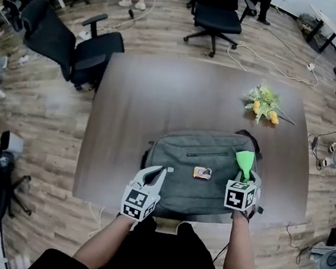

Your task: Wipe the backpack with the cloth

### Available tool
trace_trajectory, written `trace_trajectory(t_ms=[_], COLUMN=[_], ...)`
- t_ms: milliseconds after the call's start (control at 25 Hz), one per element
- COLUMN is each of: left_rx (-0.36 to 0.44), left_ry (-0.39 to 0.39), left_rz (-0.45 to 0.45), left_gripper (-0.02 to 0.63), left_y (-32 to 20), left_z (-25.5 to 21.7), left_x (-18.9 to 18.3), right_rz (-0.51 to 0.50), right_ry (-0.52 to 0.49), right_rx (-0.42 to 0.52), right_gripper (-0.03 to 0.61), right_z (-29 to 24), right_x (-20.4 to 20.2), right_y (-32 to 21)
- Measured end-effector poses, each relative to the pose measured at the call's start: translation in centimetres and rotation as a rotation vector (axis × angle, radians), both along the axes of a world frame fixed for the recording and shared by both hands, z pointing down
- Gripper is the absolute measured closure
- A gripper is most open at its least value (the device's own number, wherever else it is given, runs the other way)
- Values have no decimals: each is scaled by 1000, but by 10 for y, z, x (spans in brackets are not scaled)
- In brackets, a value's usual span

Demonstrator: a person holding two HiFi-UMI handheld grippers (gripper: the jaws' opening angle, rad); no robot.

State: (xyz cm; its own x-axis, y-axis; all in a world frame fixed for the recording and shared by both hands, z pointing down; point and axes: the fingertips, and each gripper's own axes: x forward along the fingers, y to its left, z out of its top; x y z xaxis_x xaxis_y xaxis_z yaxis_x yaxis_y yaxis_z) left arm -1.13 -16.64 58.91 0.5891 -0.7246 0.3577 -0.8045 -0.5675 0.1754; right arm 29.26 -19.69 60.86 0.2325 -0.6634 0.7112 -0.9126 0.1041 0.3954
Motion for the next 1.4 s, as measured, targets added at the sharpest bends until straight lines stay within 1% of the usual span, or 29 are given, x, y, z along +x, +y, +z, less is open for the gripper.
trace_trajectory(t_ms=[120, 200, 360, 480, 640, 880, 1120, 1280, 1400], left_rx=[-5, -9, -23, -30, -34, -41, -66, -72, -72], left_ry=[-3, -6, -25, -34, -45, -52, -47, -50, -61], left_rz=[-1, -1, 0, -6, -19, -44, -69, -85, -96], left_gripper=[595, 595, 595, 595, 595, 595, 595, 595, 595], left_y=[4, 7, 10, 14, 17, 23, 35, 38, 37], left_z=[3, 5, 8, 10, 11, 17, 24, 27, 28], left_x=[-1, -2, -5, -11, -21, -34, -54, -67, -78], right_rz=[3, 6, 13, 10, -24, -113, -226, -261, -286], right_ry=[15, 1, -76, -150, -232, -340, -394, -428, -480], right_rx=[1, 9, 31, 48, 51, -1, -87, -116, -139], right_gripper=[476, 476, 476, 476, 476, 476, 474, 474, 474], right_z=[-2, -3, -5, -5, -4, 10, 31, 41, 44], right_x=[7, 7, -3, -20, -51, -111, -179, -214, -243], right_y=[2, 2, 5, 12, 23, 38, 59, 66, 70])
